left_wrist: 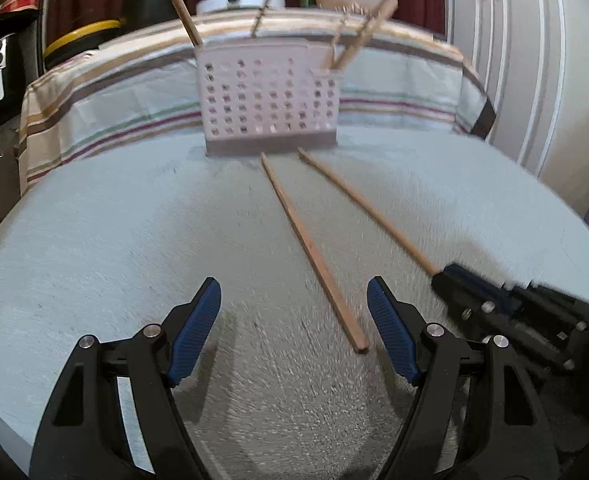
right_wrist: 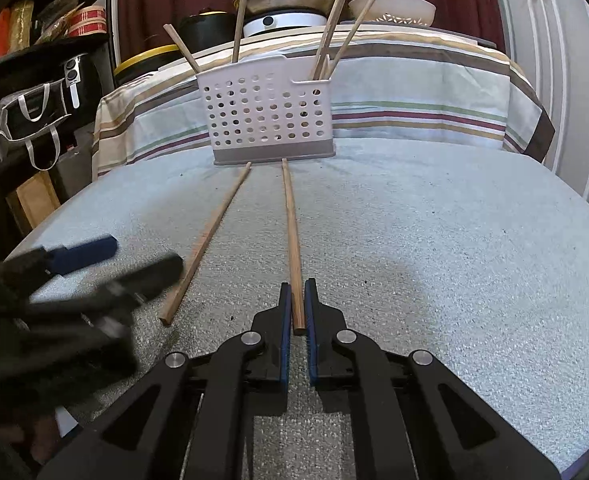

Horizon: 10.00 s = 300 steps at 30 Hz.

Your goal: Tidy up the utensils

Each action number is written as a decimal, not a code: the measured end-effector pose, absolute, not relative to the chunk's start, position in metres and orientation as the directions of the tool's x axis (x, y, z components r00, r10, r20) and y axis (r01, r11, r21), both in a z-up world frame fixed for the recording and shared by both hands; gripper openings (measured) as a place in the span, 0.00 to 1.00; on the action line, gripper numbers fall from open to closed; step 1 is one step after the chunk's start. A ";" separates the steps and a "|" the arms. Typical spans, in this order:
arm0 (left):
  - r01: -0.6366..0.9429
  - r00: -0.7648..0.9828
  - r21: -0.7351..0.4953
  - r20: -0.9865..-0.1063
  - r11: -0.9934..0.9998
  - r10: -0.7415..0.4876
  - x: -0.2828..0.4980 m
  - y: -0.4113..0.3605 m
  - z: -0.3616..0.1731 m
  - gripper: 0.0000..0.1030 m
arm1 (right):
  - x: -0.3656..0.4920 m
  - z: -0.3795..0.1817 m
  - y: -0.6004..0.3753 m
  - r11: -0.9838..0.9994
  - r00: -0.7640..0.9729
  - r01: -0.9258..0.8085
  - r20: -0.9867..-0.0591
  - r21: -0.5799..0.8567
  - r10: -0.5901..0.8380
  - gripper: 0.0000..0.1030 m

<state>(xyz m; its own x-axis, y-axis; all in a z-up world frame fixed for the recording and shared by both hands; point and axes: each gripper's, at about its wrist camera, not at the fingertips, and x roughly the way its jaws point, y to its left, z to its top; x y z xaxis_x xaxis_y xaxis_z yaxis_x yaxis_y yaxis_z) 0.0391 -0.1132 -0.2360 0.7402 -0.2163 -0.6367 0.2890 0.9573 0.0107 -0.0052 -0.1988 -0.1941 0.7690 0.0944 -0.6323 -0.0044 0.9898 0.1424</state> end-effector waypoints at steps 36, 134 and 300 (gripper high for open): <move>0.263 0.780 -0.016 -0.585 0.965 -0.222 0.029 -0.083 -0.239 0.06 | -0.015 -0.179 -0.195 0.987 0.815 -0.061 -0.563 0.147 0.134 0.07; 0.292 0.940 -0.040 -0.172 0.955 -0.295 0.244 -0.070 0.023 0.06 | 0.212 0.033 -0.237 0.982 0.966 -0.145 -0.198 0.120 0.167 0.07; 0.015 0.982 -0.039 -0.187 0.999 -0.022 0.007 -0.014 0.023 0.96 | 0.003 0.066 -0.197 0.996 0.969 0.061 -0.244 0.069 -0.043 0.85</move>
